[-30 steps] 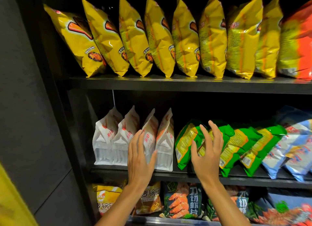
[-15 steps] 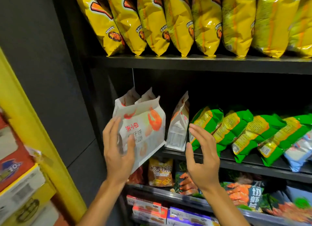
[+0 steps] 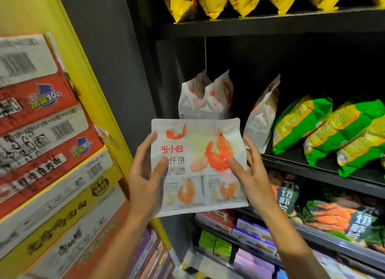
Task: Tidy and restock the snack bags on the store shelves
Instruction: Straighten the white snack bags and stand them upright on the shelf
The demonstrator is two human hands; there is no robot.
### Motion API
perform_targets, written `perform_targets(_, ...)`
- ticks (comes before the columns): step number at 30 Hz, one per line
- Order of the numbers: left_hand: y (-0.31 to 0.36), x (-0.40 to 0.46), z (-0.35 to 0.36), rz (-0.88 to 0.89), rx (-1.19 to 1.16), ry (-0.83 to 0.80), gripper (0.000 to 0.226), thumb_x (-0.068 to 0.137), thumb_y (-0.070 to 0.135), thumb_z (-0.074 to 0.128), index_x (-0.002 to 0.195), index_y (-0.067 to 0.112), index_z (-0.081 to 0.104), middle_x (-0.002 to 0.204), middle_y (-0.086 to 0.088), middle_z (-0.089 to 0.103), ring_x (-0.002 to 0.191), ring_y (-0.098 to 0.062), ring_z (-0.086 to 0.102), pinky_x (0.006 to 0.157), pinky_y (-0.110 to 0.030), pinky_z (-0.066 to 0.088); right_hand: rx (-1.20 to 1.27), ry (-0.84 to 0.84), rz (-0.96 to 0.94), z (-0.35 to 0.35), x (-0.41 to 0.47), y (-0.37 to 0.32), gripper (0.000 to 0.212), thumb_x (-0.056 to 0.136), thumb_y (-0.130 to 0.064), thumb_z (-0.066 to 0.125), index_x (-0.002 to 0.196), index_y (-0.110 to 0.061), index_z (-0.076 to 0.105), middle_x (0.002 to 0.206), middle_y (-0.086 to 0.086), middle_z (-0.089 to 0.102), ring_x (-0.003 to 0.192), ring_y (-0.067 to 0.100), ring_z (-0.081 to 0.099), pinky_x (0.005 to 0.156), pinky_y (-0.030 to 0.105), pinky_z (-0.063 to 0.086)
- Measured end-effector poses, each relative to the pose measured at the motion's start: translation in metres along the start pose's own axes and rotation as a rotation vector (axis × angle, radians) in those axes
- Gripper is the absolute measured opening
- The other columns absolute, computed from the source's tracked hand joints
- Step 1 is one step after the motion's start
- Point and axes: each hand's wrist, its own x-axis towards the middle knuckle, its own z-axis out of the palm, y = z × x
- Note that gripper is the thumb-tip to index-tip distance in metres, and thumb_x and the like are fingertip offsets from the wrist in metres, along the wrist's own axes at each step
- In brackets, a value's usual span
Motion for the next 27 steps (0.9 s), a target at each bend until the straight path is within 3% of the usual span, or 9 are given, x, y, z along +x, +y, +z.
perform_targets(3, -0.01, -0.005, -0.001, -0.078, -0.027, 0.005, 0.064, 0.092, 0.009, 0.065, 0.15, 0.024, 0.041, 0.143, -0.002, 0.058, 0.13, -0.029, 0.06, 0.095, -0.045, 0.059, 0.03, 0.108, -0.003, -0.005, -0.013, 0.004, 0.074, 0.087, -0.028, 0.069, 0.155, -0.03, 0.039, 0.143, -0.009, 0.059, 0.122, 0.001, 0.064, 0.087, 0.016, 0.055)
perform_targets(5, -0.018, -0.005, -0.001, -0.207, -0.086, -0.002, 0.066, 0.089, 0.015, 0.068, 0.147, 0.032, 0.042, 0.136, -0.003, 0.063, 0.121, -0.027, 0.067, 0.089, -0.042, 0.062, 0.011, 0.167, -0.021, -0.004, -0.022, 0.002, 0.07, 0.089, -0.027, 0.068, 0.154, -0.03, 0.042, 0.141, -0.012, 0.059, 0.121, 0.0, 0.064, 0.088, 0.017, 0.055)
perform_targets(9, -0.027, -0.006, 0.0, -0.475, -0.07, -0.052, 0.046, 0.088, 0.025, 0.074, 0.131, 0.021, 0.058, 0.119, -0.01, 0.075, 0.1, -0.025, 0.076, 0.072, -0.033, 0.061, -0.024, 0.251, -0.027, 0.01, -0.038, 0.005, 0.068, 0.09, -0.019, 0.067, 0.153, -0.026, 0.041, 0.126, -0.027, 0.065, 0.111, -0.006, 0.066, 0.083, 0.014, 0.055)
perform_targets(11, -0.031, -0.003, -0.005, -0.484, -0.008, -0.087, 0.04, 0.088, 0.025, 0.073, 0.124, 0.016, 0.061, 0.113, -0.008, 0.077, 0.101, -0.027, 0.076, 0.073, -0.035, 0.061, -0.068, 0.255, -0.004, 0.015, -0.046, 0.008, 0.069, 0.09, -0.021, 0.067, 0.153, -0.028, 0.04, 0.127, -0.031, 0.065, 0.11, -0.006, 0.066, 0.082, 0.014, 0.054)
perform_targets(16, -0.041, 0.002, -0.019, -0.494, 0.002, -0.191, 0.031, 0.09, 0.02, 0.072, 0.118, 0.011, 0.062, 0.106, -0.009, 0.078, 0.098, -0.029, 0.076, 0.072, -0.035, 0.063, -0.055, 0.327, 0.071, 0.014, -0.058, 0.006, 0.074, 0.094, -0.032, 0.069, 0.156, -0.034, 0.03, 0.136, -0.015, 0.058, 0.105, -0.005, 0.068, 0.082, 0.015, 0.054)
perform_targets(18, -0.042, -0.001, -0.019, -0.514, -0.002, -0.24, 0.029, 0.092, 0.019, 0.07, 0.119, 0.011, 0.062, 0.106, -0.008, 0.078, 0.097, -0.027, 0.077, 0.069, -0.031, 0.062, -0.073, 0.362, 0.057, 0.021, -0.063, 0.004, 0.061, 0.097, -0.03, 0.067, 0.152, -0.03, 0.041, 0.133, -0.016, 0.062, 0.112, -0.005, 0.066, 0.086, 0.014, 0.053)
perform_targets(21, -0.044, -0.006, -0.022, -0.587, -0.033, -0.298, 0.032, 0.093, 0.018, 0.069, 0.123, 0.014, 0.062, 0.109, -0.008, 0.078, 0.097, -0.026, 0.077, 0.069, -0.031, 0.062, -0.056, 0.443, 0.074, 0.033, -0.069, 0.009, 0.039, 0.091, -0.026, 0.068, 0.129, -0.021, 0.066, 0.118, -0.001, 0.075, 0.112, 0.019, 0.071, 0.087, 0.028, 0.059)
perform_targets(25, -0.049, -0.007, -0.03, -0.747, -0.106, -0.39, 0.037, 0.095, 0.015, 0.066, 0.132, 0.014, 0.061, 0.119, -0.012, 0.075, 0.107, -0.032, 0.074, 0.078, -0.038, 0.064, -0.045, 0.56, 0.076, 0.041, -0.081, 0.015, 0.034, 0.085, -0.025, 0.071, 0.119, -0.017, 0.072, 0.113, 0.002, 0.078, 0.109, 0.023, 0.073, 0.091, 0.042, 0.059)
perform_targets(27, -0.049, -0.007, -0.031, -0.708, -0.072, -0.399, 0.036, 0.096, 0.016, 0.066, 0.132, 0.014, 0.062, 0.118, -0.012, 0.075, 0.106, -0.031, 0.074, 0.078, -0.038, 0.064, -0.032, 0.59, 0.096, 0.043, -0.085, 0.02, 0.038, 0.083, -0.027, 0.072, 0.12, -0.018, 0.072, 0.114, 0.001, 0.077, 0.11, 0.022, 0.072, 0.093, 0.043, 0.057)
